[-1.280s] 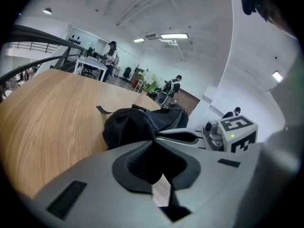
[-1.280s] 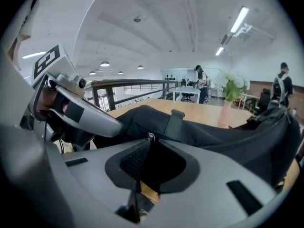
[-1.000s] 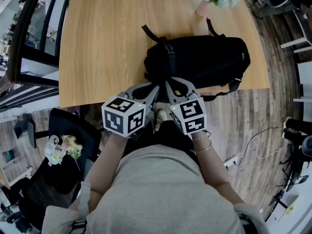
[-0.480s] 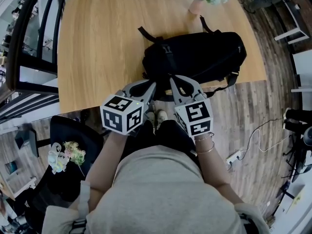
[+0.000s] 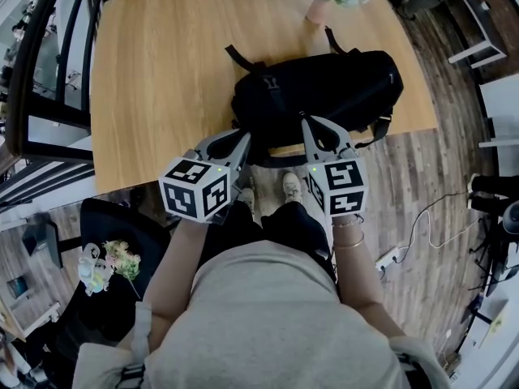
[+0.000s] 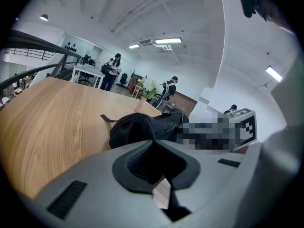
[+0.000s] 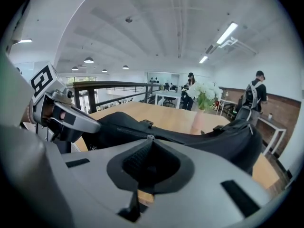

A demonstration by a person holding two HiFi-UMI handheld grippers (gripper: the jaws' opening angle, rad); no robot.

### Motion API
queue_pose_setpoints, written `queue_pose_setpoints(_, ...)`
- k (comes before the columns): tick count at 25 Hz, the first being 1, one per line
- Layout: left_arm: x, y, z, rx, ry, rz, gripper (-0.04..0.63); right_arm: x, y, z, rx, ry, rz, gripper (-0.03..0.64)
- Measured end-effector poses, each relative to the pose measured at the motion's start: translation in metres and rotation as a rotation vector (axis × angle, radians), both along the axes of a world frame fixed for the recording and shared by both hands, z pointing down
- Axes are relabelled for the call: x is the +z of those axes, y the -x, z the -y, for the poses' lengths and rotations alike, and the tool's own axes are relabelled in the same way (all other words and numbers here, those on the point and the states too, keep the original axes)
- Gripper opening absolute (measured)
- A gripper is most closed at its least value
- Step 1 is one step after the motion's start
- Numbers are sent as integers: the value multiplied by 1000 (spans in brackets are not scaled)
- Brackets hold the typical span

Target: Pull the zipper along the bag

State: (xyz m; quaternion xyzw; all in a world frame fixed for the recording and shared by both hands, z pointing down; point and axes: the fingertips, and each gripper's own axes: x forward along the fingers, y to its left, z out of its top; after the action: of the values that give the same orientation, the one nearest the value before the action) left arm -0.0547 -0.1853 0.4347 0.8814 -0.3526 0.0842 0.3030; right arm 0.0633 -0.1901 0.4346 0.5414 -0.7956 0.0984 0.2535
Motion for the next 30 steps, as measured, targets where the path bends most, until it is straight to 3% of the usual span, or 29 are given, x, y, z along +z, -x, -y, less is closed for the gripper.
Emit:
queue_pose_setpoints(11, 1, 8, 3, -194, 7, 12, 31, -7, -53, 22, -91, -26, -58, 9)
queue_pose_setpoints(19, 1, 12, 3, -338, 6, 48, 31, -12, -81, 34, -140, -32, -30, 9)
queue_pose_setpoints(27, 0, 6, -4, -361, -47, 208, 48, -18, -81, 34, -210, -15, 57, 9)
queue_pose_setpoints(29, -3, 5, -4, -376, -70, 261, 95, -20, -80, 35, -231, -18, 61, 9)
queue_pose_setpoints(30, -5, 4, -4, -382, -82, 287, 149, -21, -80, 35, -241, -20, 64, 9)
